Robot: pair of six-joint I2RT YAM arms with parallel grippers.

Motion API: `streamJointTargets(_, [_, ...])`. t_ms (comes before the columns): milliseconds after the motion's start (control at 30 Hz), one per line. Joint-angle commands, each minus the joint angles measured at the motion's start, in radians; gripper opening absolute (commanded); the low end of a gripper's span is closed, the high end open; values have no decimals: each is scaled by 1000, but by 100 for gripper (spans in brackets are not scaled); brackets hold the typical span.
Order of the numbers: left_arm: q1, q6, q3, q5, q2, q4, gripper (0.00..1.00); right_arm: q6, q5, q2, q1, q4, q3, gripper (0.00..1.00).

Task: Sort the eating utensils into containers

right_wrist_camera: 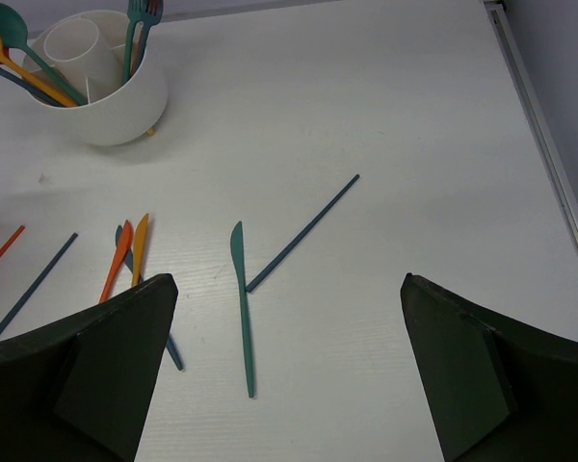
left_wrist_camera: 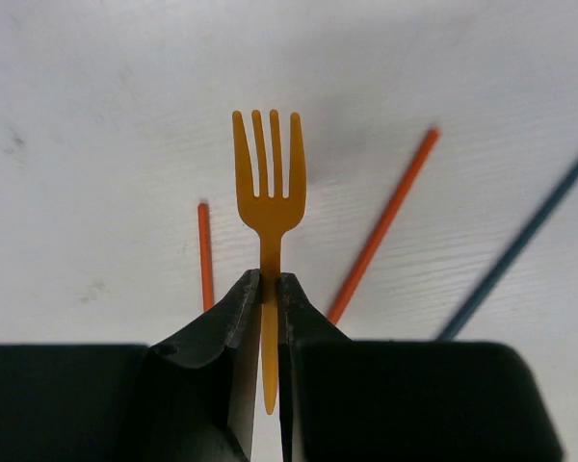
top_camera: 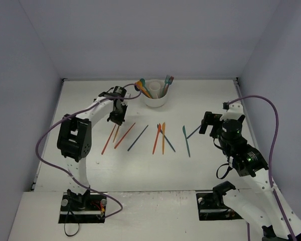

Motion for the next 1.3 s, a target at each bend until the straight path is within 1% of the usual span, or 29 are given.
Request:
streamJointTargets(0, [-43, -5, 131, 0, -209, 124, 0, -18, 16, 19, -5, 43, 43, 100])
streamJointTargets(67, [-64, -29, 161, 0, -241, 211, 0, -18, 10, 21, -7, 43, 49, 100])
streamJointTargets(133, [-84, -46, 170, -3, -263, 333, 0, -17, 2, 22, -5, 43, 55, 100])
streamJointTargets(233, [-117, -58, 184, -11, -266, 493, 0, -18, -16, 27, -5, 43, 60, 100])
streamJointTargets(300, [-134, -60, 202, -19, -247, 610, 0, -20, -25, 30, -5, 43, 65, 100])
streamJointTargets(500, [-193, -16, 305, -11, -119, 849, 0, -38, -39, 45, -5, 45, 76, 100])
streamJointTargets(600, [-214, 0, 392, 12, -35, 888, 0, -41, -53, 50, -5, 45, 75, 100])
streamJointTargets(733, [-236, 21, 466, 10, 52, 941, 0, -38, -80, 50, -5, 44, 67, 100])
streamJointTargets(867, [-242, 23, 531, 18, 126, 954, 0, -28, -100, 39, -7, 43, 54, 100])
streamJointTargets(1033, [-245, 54, 582, 7, 210, 952, 0, -24, -123, 33, -7, 43, 41, 100])
streamJointTargets(1267, [-245, 104, 591, -7, 278, 949, 0, -44, -119, 30, -7, 43, 32, 100])
